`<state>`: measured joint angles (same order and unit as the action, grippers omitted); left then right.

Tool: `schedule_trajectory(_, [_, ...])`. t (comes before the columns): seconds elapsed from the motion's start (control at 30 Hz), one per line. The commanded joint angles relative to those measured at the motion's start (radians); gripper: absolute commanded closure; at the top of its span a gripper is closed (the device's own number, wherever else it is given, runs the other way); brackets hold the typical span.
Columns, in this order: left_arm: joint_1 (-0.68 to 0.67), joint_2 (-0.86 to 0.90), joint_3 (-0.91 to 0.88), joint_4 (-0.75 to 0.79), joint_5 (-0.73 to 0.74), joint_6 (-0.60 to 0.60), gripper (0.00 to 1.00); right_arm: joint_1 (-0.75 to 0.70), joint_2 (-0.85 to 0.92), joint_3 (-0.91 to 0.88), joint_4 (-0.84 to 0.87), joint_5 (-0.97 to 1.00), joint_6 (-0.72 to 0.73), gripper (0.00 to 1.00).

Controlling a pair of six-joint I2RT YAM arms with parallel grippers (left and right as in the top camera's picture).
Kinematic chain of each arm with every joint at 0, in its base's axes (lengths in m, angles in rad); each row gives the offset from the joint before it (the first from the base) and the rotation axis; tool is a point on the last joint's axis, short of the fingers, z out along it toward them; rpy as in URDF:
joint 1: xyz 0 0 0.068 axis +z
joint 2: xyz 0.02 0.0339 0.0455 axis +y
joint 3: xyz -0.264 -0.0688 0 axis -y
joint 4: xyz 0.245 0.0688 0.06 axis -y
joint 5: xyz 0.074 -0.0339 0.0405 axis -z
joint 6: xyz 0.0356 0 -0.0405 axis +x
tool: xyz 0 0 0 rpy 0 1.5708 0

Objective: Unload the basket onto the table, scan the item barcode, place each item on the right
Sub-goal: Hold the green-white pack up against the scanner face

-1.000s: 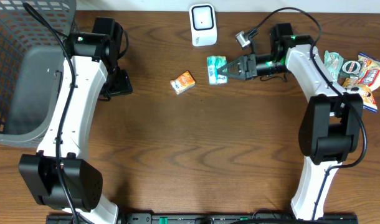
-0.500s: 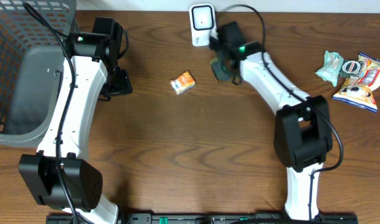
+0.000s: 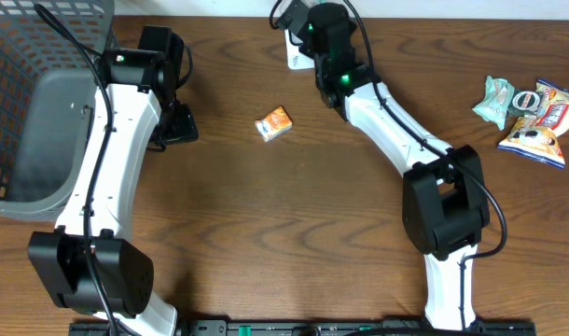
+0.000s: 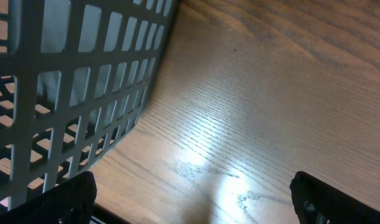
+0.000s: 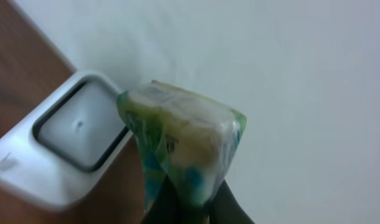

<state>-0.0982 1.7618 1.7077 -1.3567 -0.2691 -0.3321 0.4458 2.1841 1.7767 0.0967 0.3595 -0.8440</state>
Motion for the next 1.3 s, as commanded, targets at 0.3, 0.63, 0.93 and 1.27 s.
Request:
schedule_trajectory(0.3, [0.003,-0.001,-0.004,-0.003,-0.020,0.013,0.03,-0.017,0.147,0.034,0.173,-0.153,-0.104,0.99])
schedule_trajectory(0.63, [0.003,-0.001,-0.004,-0.003,-0.020,0.013,0.02,-0.040,0.232,0.119,0.117,-0.160,-0.042,0.99])
schedule_trajectory(0.93, [0.003,-0.001,-0.004,-0.003,-0.020,0.013,0.02,-0.077,0.232,0.162,0.058,-0.271,0.271,0.99])
schedule_trajectory(1.27, [0.003,-0.001,-0.004,-0.003,-0.020,0.013,0.02,-0.065,0.232,0.208,-0.068,-0.200,0.047,0.99])
